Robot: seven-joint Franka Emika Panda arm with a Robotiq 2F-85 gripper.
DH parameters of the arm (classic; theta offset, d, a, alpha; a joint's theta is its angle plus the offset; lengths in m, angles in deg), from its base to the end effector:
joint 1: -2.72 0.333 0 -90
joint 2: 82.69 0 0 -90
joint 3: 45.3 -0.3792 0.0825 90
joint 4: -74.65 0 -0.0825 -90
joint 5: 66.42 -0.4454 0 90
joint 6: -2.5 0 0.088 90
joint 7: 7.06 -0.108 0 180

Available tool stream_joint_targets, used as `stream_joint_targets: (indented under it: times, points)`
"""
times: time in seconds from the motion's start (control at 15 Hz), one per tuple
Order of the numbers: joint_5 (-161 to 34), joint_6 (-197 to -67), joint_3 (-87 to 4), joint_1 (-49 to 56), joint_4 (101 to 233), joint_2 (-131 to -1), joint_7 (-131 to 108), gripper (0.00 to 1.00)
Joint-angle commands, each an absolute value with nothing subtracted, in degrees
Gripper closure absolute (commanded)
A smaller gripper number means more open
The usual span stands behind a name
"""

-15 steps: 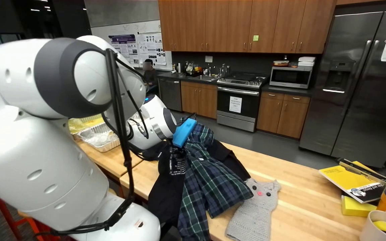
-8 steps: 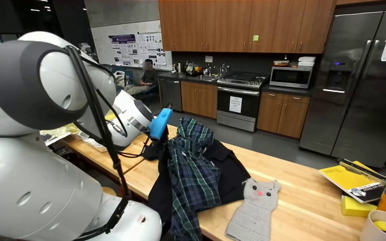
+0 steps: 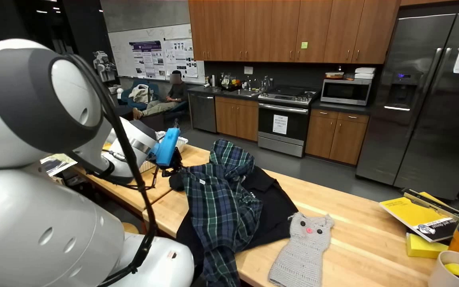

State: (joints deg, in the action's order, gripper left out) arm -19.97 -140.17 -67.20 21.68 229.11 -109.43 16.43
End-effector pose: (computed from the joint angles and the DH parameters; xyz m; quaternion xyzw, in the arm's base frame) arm 0.3182 0.2749 0.4049 0.6084 0.7077 0.1274 0.3357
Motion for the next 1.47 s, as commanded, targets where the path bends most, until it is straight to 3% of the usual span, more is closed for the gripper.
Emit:
stream_joint_targets:
  times: [0.0, 0.67, 1.4]
  points:
    - [-16.9, -137.2, -68.4, 24.3, 228.9, -110.3, 13.7, 0.99]
    - [-15.5, -128.1, -72.2, 28.6, 223.2, -107.1, 10.9, 0.99]
    - [-7.1, -108.1, -83.4, 30.1, 206.1, -87.1, 6.2, 0.99]
